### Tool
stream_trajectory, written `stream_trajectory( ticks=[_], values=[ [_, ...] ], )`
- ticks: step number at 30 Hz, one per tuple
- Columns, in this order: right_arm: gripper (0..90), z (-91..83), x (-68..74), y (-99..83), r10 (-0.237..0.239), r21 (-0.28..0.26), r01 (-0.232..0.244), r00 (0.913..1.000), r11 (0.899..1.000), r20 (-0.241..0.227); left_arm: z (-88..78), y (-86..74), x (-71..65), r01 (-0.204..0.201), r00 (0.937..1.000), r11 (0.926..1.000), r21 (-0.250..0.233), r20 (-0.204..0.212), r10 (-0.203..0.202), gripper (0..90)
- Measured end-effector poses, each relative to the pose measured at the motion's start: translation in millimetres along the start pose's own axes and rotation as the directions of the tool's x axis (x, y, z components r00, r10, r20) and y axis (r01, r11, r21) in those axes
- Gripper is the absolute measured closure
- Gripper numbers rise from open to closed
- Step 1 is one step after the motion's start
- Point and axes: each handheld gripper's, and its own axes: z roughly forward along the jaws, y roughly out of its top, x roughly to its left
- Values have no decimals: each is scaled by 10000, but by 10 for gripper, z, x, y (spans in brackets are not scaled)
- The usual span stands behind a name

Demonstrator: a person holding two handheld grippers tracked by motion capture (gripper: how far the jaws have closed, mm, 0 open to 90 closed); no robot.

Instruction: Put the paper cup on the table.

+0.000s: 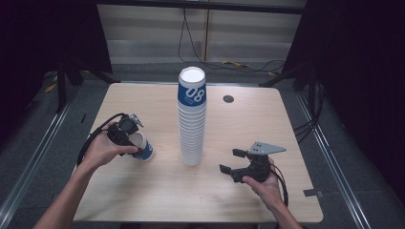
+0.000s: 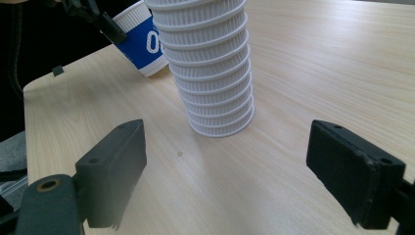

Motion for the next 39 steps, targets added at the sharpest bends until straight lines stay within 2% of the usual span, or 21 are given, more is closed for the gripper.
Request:
stream_trajectory(
  ticks=[6, 16, 18, 20, 24, 26, 27, 29, 30, 34, 35, 39],
  values=[
    [154, -4, 0, -2, -12, 5, 12, 10000, 10000, 26, 14, 57, -1, -143, 9999, 9994, 321, -57, 145, 177],
    [155, -17, 0, 2, -86, -61, 87, 9999, 9999, 117, 110, 138, -7, -291, 9989, 9993, 225, -349, 298, 149],
    [154, -31, 1, 4, -106, -98, 107, 9999, 9999, 134, 124, 150, -26, -549, 9978, 9983, 185, -369, 556, 148],
    [154, -29, -1, 4, -114, -89, 115, 9999, 9999, 114, 137, 155, -15, -525, 9980, 9986, 101, -359, 529, 145],
    [154, -29, 8, 7, -104, -80, 105, 9999, 9999, 103, 172, 150, -4, -443, 9977, 9990, 56, -509, 446, 142],
    [154, -33, 17, 7, -135, -74, 136, 9999, 9999, 103, 179, 135, 15, -306, 9973, 9993, -227, -673, 291, 147],
    [154, -31, 16, 5, -161, -39, 162, 9998, 9999, 117, 199, 114, 37, 66, 9979, 9991, -430, -635, -93, 143],
    [154, -20, 9, 3, -182, 8, 182, 9997, 9998, 155, 208, 108, 36, 135, 9984, 9989, -438, -537, -159, 140],
    [154, -20, 9, 3, -182, 8, 182, 9997, 9998, 155, 212, 103, 35, 24, 9983, 9988, -482, -574, -52, 140],
    [154, 0, 23, 7, -243, 58, 243, 9997, 9997, 90, 213, 80, 49, 164, 9983, 9980, -603, -550, -197, 137],
    [154, 0, 25, 7, -248, 69, 248, 9997, 9997, 89, 222, 52, 54, 272, 9980, 9961, -835, -554, -319, 137],
    [153, -12, 21, 8, -192, 18, 192, 9998, 9998, 92, 243, 1, 64, 524, 9975, 9923, -1118, -405, -572, 133]
  ],
)
